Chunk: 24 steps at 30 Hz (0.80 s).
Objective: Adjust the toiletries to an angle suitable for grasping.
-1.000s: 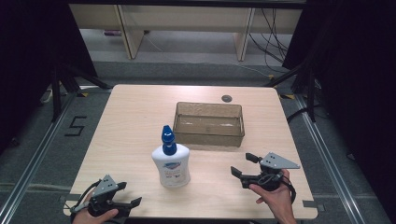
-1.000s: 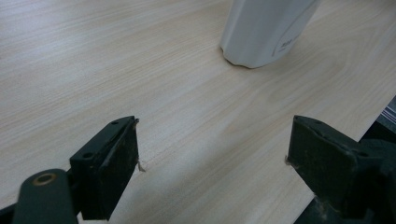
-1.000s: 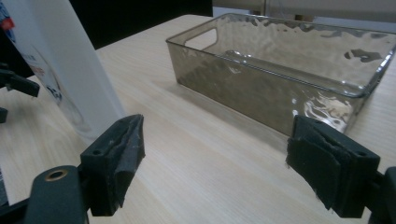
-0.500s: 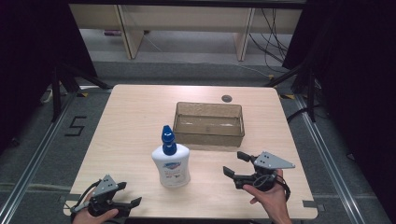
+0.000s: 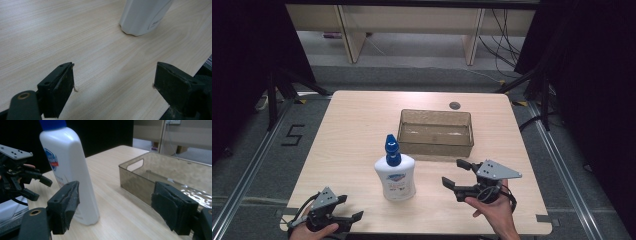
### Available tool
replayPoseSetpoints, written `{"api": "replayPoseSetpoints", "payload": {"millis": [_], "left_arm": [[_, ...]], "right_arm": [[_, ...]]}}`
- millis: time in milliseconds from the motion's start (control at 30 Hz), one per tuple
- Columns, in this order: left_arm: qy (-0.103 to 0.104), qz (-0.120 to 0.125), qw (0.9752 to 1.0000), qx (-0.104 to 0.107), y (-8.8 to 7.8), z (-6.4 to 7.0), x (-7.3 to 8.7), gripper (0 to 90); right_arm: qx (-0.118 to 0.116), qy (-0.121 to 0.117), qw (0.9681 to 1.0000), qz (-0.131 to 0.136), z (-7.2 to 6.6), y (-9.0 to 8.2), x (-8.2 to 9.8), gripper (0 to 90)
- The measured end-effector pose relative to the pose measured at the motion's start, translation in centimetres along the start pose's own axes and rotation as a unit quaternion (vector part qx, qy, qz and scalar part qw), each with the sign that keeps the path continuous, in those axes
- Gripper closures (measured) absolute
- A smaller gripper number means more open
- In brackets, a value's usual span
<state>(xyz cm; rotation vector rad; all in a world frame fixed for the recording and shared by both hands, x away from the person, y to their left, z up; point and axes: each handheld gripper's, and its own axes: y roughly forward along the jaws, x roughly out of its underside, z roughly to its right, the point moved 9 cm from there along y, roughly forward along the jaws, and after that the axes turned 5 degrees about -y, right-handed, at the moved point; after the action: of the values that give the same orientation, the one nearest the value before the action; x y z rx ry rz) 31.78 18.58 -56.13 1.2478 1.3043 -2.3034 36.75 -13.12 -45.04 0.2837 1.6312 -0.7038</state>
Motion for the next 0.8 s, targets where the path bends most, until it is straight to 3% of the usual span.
{"api": "replayPoseSetpoints", "payload": {"millis": [167,200,300,333,433,600,633,667,700,800], "left_arm": [[0.001,-0.002,1.0,-0.002,0.0,-0.1,0.1,15.7],[0.009,-0.007,0.9999,-0.003,-0.1,-0.3,0.1,15.7],[0.001,-0.004,1.0,-0.002,0.0,-0.1,0.1,15.7],[0.008,-0.009,0.9999,-0.003,-0.1,-0.3,0.2,15.7],[0.005,-0.001,1.0,-0.002,0.0,-0.2,0.1,15.7],[0.005,-0.004,1.0,-0.002,-0.1,-0.2,0.1,15.7],[0.013,-0.012,0.9998,-0.008,-0.2,-0.5,0.2,15.7],[0.013,-0.012,0.9998,-0.008,-0.2,-0.5,0.2,15.7],[-0.004,0.006,1.0,-0.001,0.0,-0.1,-0.1,15.7],[0.004,-0.005,1.0,-0.003,-0.1,-0.2,0.1,15.7]], "right_arm": [[-0.016,-0.002,0.9999,0.005,-1.0,0.4,-1.1,23.2],[-0.016,-0.002,0.9999,0.005,-1.0,0.4,-1.1,23.2],[-0.031,-0.003,0.9994,0.013,-1.5,0.8,-1.9,23.2],[-0.026,-0.017,0.9994,0.014,-1.4,0.9,-2.1,23.3],[-0.038,-0.009,0.999,0.021,-2.1,1.5,-2.9,23.9],[-0.041,-0.024,0.9986,0.025,-2.7,2.4,-3.9,24.9],[-0.049,-0.024,0.9982,0.026,-3.1,2.8,-4.2,25.6],[-0.049,-0.024,0.9982,0.026,-3.1,2.8,-4.2,25.6],[-0.049,-0.032,0.9979,0.027,-3.4,3.1,-4.5,26.1],[-0.056,-0.03,0.9976,0.028,-3.8,3.5,-4.9,26.4]]}}
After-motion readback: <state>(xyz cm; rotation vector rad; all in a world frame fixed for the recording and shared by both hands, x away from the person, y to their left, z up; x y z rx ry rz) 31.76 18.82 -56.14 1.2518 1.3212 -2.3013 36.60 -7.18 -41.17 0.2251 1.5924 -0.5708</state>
